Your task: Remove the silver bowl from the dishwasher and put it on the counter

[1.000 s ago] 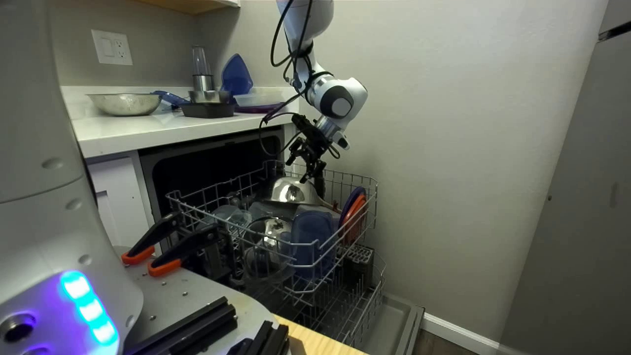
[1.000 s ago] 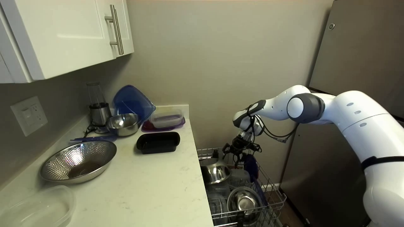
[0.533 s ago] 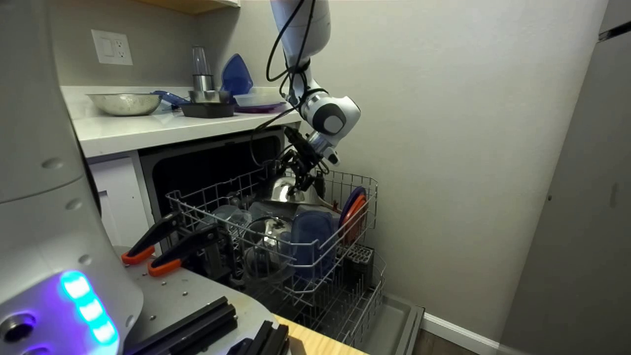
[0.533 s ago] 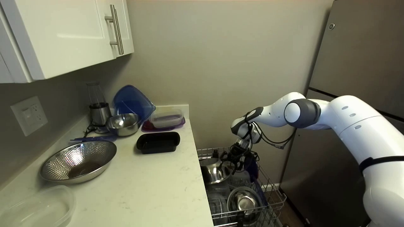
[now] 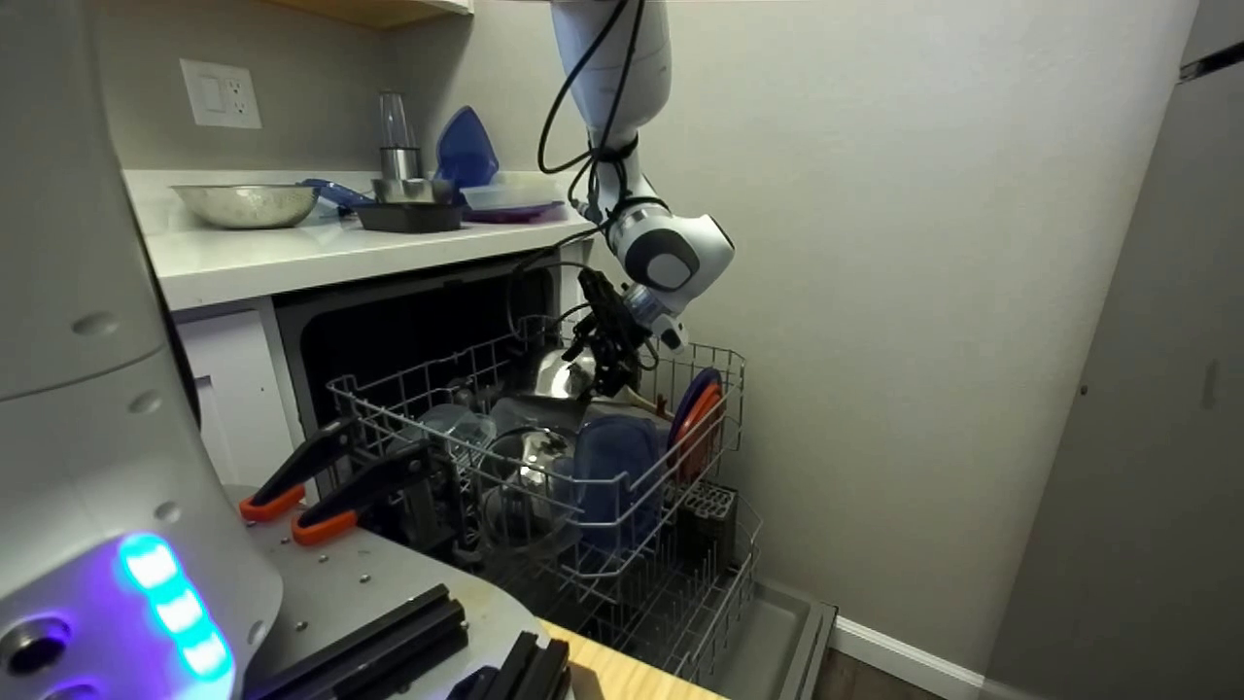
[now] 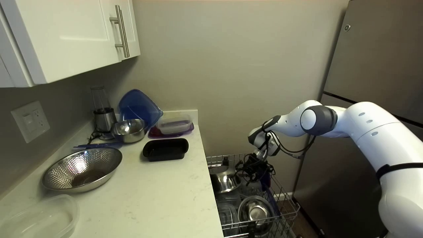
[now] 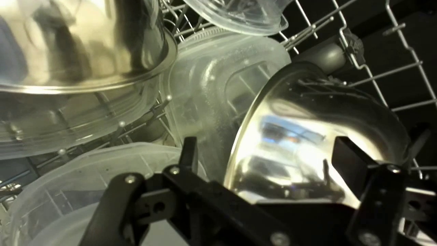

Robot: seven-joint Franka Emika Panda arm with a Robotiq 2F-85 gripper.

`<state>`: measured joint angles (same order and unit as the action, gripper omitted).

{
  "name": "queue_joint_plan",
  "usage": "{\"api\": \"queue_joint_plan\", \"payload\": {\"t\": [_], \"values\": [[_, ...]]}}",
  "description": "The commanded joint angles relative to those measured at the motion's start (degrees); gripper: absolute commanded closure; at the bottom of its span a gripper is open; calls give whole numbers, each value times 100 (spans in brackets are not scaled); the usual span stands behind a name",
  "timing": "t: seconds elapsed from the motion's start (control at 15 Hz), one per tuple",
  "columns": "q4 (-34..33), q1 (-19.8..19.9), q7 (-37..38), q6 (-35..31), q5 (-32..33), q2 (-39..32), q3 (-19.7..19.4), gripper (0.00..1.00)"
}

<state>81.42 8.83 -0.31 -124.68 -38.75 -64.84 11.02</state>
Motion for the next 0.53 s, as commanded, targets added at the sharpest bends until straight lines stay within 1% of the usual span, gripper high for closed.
{"api": "queue_joint_plan", "payload": {"t": [0.0, 0.13, 0.27, 0.47], "values": [[629, 403, -825, -801, -724, 140, 250, 0], [834, 557, -1375, -1122, -1133, 154, 362, 0], [1025, 711, -2017, -1269, -1558, 176, 492, 0], [1209, 815, -2751, -1194, -2051, 218, 518, 0]]}}
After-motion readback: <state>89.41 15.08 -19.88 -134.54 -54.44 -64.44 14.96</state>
